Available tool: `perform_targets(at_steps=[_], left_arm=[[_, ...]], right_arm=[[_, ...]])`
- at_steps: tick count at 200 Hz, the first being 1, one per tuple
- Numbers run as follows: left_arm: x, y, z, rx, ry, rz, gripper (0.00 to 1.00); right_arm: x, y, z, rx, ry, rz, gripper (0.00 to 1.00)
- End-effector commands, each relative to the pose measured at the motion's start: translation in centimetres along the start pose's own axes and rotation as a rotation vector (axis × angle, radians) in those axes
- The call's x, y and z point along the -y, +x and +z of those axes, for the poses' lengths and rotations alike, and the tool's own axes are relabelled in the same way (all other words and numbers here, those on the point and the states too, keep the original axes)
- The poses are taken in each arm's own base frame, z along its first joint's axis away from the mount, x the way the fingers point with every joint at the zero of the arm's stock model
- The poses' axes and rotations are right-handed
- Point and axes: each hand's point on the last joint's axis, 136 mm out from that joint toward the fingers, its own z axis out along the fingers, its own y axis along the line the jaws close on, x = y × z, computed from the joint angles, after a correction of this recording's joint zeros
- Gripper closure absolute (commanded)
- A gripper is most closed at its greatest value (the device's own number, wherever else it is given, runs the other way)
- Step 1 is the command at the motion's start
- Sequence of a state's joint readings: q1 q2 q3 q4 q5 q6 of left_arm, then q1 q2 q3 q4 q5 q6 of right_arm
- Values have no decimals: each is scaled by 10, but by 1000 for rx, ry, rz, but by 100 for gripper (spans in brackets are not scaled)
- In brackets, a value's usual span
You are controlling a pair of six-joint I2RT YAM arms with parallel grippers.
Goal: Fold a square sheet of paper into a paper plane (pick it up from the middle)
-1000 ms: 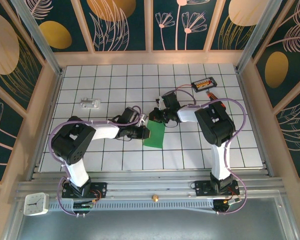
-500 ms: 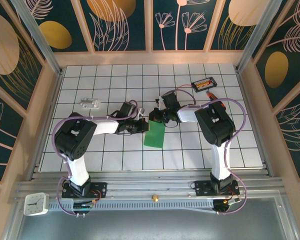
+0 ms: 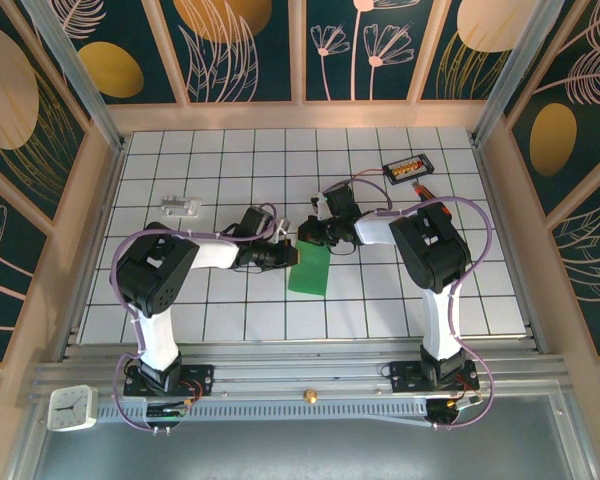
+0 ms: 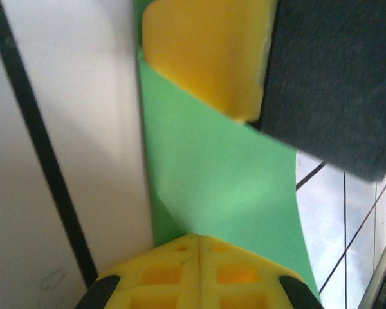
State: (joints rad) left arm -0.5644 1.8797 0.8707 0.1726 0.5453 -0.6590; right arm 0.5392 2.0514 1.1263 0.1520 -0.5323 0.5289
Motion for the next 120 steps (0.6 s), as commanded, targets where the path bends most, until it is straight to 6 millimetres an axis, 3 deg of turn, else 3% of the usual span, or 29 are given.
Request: perform_targets(at_steps=[1, 42, 120], left_arm=[[-27, 52, -4, -154, -63, -73, 100], [-24, 83, -2, -259, -60, -39, 100], [-27, 115, -11, -304, -31, -90, 100]], right_arm=[[55, 28, 5, -54, 167, 53, 100], [58, 29, 6, -55, 179, 58, 100], [60, 28, 5, -54, 189, 61, 100]])
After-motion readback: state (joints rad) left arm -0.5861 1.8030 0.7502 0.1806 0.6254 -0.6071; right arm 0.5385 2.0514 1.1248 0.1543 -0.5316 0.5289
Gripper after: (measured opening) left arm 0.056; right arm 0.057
